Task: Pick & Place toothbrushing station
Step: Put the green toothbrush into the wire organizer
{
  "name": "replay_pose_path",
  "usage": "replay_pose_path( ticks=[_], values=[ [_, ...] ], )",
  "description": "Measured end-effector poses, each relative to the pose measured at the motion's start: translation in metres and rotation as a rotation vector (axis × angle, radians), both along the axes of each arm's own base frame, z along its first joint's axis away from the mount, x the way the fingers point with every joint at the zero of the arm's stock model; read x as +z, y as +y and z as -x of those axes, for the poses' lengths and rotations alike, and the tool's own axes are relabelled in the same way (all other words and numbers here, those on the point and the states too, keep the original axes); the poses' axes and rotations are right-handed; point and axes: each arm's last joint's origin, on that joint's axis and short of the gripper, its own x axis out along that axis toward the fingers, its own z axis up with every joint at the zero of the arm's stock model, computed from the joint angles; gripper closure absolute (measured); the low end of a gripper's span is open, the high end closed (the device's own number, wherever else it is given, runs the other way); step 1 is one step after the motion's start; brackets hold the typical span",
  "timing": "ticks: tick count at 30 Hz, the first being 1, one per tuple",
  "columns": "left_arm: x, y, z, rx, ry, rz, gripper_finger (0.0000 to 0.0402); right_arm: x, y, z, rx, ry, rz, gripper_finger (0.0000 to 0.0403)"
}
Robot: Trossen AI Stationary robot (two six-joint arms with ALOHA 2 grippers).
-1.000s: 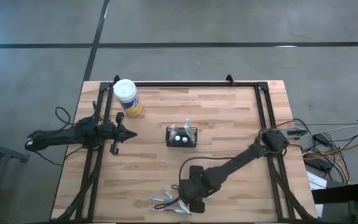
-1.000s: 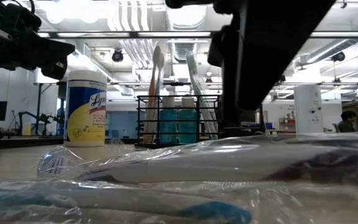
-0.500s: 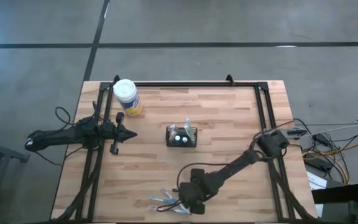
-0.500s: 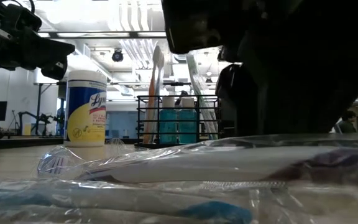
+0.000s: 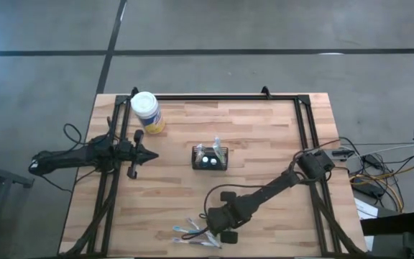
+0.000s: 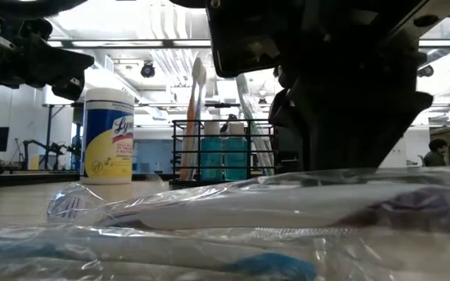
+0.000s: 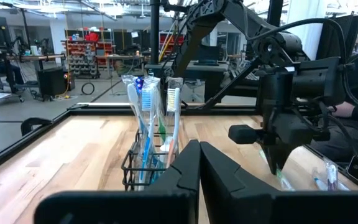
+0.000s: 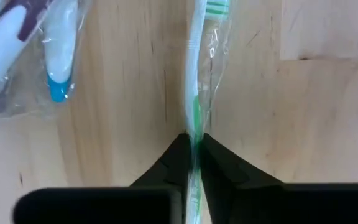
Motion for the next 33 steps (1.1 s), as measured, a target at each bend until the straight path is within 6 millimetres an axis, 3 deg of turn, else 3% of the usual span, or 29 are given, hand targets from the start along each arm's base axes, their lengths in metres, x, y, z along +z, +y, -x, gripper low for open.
replay_pose_path(
  ticks=[7,13,20,27,33],
  values=[
    [0.000,0.000,0.000,0.000,0.000,0.000,0.0392,0.016,-0.008,0.008,0.035,-0.023,0.115,0.0389],
    [0.000,0.000,0.000,0.000,-0.001,0.000,0.0392,0.077,-0.018,0.019,0.024,-0.244,0.214,0.0392],
    [0.000,0.000,0.000,0.000,0.001,0.000,0.0392,0.120,-0.044,0.056,0.008,-0.566,0.202,0.0393],
    [-0.001,0.000,0.000,0.000,0.007,-0.010,0.0390,0.110,-0.082,0.120,-0.057,-0.962,0.094,0.0392],
    [-0.001,0.000,0.000,0.000,0.006,-0.018,0.0390,0.073,-0.119,0.178,-0.171,-1.231,0.036,0.0391]
  ],
)
